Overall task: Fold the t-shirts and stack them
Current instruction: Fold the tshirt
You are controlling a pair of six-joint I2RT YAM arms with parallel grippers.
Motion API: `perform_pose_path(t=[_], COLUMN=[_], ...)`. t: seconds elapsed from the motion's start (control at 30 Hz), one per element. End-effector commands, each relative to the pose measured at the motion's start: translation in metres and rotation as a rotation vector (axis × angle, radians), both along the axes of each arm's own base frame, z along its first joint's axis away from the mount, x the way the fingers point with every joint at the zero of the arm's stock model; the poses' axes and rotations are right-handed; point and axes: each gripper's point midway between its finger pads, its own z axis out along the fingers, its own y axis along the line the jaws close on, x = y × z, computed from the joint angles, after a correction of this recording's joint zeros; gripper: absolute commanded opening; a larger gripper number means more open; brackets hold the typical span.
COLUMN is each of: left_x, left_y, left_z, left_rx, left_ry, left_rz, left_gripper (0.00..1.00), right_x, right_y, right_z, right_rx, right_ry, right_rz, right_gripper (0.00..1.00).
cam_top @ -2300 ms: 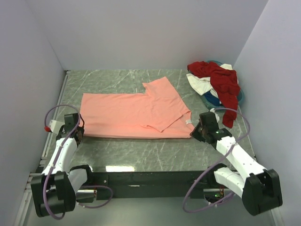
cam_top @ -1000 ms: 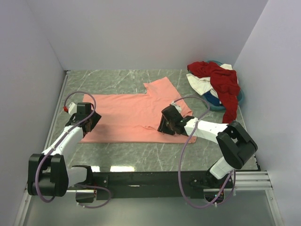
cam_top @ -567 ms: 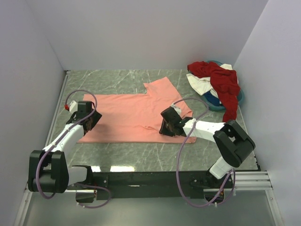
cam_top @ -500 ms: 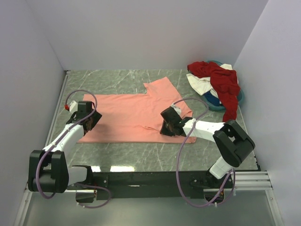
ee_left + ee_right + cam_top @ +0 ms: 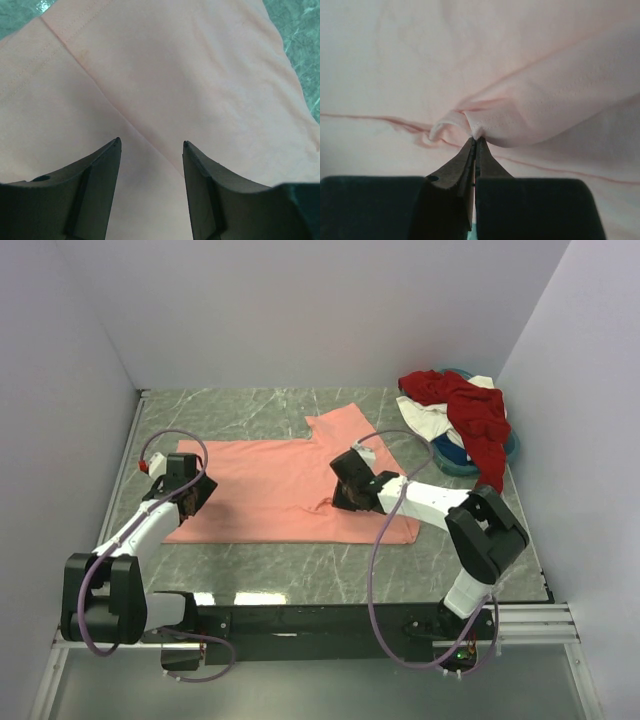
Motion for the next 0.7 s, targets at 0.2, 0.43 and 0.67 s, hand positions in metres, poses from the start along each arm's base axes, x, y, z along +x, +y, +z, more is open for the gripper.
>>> perform_pose_path(t=[0.2,0.43,0.67], left_x=[0.014,0.013,0.013], left_y=[-0.002,-0.002,-0.002], left_z=[0.012,0.01,0.008], left_rx=[0.018,0.022,0.022], left_ry=[-0.034,-0.028,-0.027], left_rz=[-0.028,-0.031,-0.035], left_gripper=[0.58,0.57,0.58], right_x=[0.038,0.059,0.073], right_y=[0.011,0.02,0.025], right_z=[0.006,0.002,0.005], right_rx=[-0.131,-0.19,-0.23], right_ry=[-0.061,-0.09,-0.133], right_rz=[0.055,0.1,0.148], right_gripper=[0.0,0.02,0.3])
